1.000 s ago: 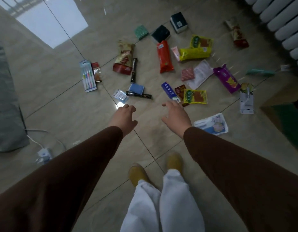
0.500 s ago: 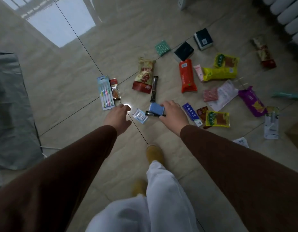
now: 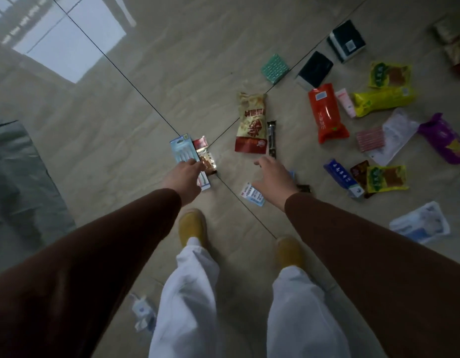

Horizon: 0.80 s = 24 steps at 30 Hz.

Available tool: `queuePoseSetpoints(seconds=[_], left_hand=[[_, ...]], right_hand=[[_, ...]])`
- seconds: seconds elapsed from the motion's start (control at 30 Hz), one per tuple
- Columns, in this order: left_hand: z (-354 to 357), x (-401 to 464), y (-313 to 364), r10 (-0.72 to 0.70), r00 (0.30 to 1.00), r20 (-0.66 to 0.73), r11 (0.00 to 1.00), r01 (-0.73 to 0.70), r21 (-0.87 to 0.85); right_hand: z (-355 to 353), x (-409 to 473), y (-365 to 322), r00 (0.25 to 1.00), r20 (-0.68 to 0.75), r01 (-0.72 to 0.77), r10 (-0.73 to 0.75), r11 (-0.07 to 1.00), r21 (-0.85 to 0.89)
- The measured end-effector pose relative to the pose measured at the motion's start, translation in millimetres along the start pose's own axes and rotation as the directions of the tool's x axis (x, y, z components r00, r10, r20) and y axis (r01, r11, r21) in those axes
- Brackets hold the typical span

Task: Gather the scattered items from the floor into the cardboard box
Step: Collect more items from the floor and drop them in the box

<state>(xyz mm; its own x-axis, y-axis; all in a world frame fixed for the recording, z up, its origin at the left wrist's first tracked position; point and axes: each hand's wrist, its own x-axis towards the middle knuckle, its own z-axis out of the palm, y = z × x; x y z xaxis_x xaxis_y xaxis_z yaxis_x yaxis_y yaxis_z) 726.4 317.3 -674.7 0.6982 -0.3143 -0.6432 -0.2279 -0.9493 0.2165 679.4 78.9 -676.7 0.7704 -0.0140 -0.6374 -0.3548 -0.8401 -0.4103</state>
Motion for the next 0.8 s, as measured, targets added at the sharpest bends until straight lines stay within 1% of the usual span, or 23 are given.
queuePoseSetpoints(seconds=[0.1,0.23,0.37,0.47,0.57,0.63,0.67,0.73,0.8], left_hand=[[4.3,32.8,-31.9,0.073,0.996,0.047,0.992,-0.078,0.103],[24.2,75.9,-63.7,0.162,0.981,0.102,0.955,-0.182,0.236],[54.5,120.2,-86.4,0.262,0.951,0.163,0.873,-0.306,0.381],[80.5,155.8,-98.7,0.276,0.938,0.211,0.824,-0.344,0.451],[106.1,191.6,-107.6,0.296,0.914,0.278,0.749,-0.403,0.527],[122.5,213.2,-112.8,0.319,0.893,0.318,0.671,-0.450,0.589],[130.6,222.4,-115.0,0.332,0.879,0.342,0.604,-0.477,0.638],[148.2,240.6,-119.7,0.358,0.851,0.385,0.453,-0.519,0.725],[155.2,248.8,-124.1,0.389,0.829,0.401,0.360,-0.537,0.763]], right_hand=[[34.6,22.3,-6.6,0.996,-0.001,-0.087,0.087,0.994,0.060],[88.9,37.9,4.6,0.985,0.026,-0.172,0.171,0.981,0.086],[142.3,50.0,32.9,0.967,0.035,-0.256,0.254,0.963,0.080],[177.2,64.0,59.2,0.952,0.026,-0.308,0.307,0.949,0.074],[205.1,84.7,83.0,0.937,-0.002,-0.350,0.350,0.935,0.058],[219.8,100.1,94.8,0.937,-0.044,-0.346,0.347,0.938,0.032],[226.5,107.5,99.7,0.941,-0.065,-0.334,0.333,0.943,0.000],[239.9,122.0,110.1,0.946,-0.111,-0.316,0.304,0.943,-0.105],[247.4,131.0,114.9,0.951,-0.157,-0.296,0.265,0.929,-0.224]])
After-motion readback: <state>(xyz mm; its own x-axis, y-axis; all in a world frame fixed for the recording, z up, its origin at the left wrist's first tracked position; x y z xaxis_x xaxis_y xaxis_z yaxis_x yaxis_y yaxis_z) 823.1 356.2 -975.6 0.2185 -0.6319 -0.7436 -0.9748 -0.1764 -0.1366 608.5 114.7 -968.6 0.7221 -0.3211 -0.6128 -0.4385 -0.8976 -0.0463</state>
